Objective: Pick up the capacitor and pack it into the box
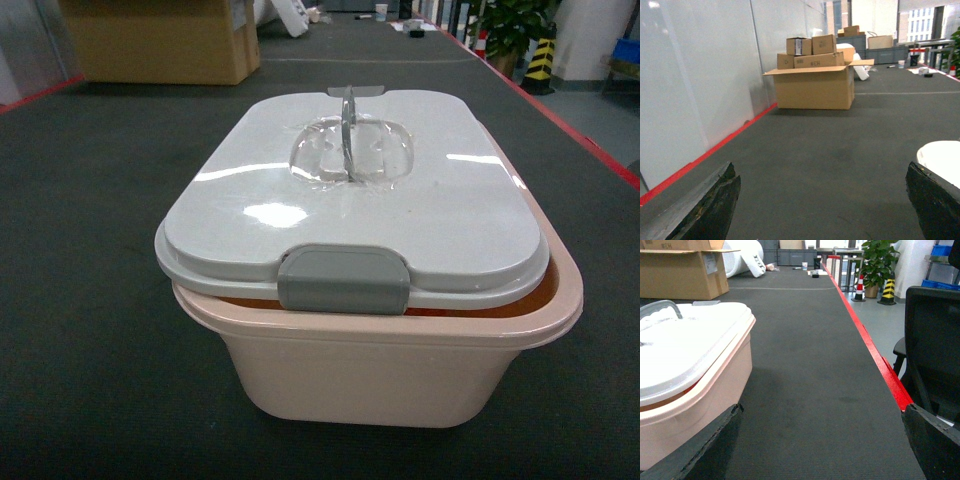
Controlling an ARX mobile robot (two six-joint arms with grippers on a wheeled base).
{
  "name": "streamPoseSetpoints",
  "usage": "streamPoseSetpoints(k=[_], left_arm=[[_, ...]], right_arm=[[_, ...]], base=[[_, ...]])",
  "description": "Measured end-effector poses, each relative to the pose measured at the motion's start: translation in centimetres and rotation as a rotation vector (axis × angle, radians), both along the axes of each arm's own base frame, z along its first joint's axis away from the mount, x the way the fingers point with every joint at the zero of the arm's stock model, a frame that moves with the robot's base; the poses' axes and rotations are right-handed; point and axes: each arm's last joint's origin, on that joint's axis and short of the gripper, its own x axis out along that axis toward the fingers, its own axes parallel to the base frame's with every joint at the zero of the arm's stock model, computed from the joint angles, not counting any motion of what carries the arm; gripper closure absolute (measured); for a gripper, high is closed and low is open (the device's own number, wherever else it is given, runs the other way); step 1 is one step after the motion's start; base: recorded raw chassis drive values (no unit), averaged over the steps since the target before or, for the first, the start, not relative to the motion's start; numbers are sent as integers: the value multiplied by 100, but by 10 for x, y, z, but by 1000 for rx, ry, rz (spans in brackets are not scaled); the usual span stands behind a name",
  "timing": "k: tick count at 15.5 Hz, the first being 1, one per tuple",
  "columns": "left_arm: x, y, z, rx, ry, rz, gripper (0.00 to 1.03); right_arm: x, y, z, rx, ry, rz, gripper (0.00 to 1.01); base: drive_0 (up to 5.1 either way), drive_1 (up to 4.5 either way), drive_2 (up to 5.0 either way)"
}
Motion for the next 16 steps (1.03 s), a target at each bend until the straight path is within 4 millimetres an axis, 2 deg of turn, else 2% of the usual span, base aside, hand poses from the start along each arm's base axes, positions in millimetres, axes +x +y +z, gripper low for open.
streamPoseSetpoints(k=[2,4,5,7,9,10,12,13,14,16], left_arm=[[-15,8,8,-50,-72,-7,5],[-14,7,7,-51,-58,-9,5],[-12,8,6,-25,18,-68,9],[-18,20,-11,-55,153,-205,32],[-21,26,-29,-87,169,-254,54],[-22,30,-39,-93,181,-260,68],[-25,35,-49,-106,169,-259,93],[-26,39,-55,-108,169,-272,101],[-27,47,-61,-110,175,-255,101],[-33,47,-67,-112,187,-267,101]], right_arm=[[0,0,0,0,0,0,3],[0,0,0,0,0,0,3],[0,0,0,0,0,0,3],[0,0,0,0,0,0,3],[0,0,0,0,0,1,3],[0,0,0,0,0,0,3],[0,0,0,0,0,0,3],[0,0,0,0,0,0,3],[0,0,0,0,-1,0,3],[0,0,0,0,-1,1,3]], base=[[0,0,0],[0,0,0],[0,0,0],[0,0,0],[0,0,0],[0,0,0],[0,0,0],[0,0,0],[0,0,0],[0,0,0]])
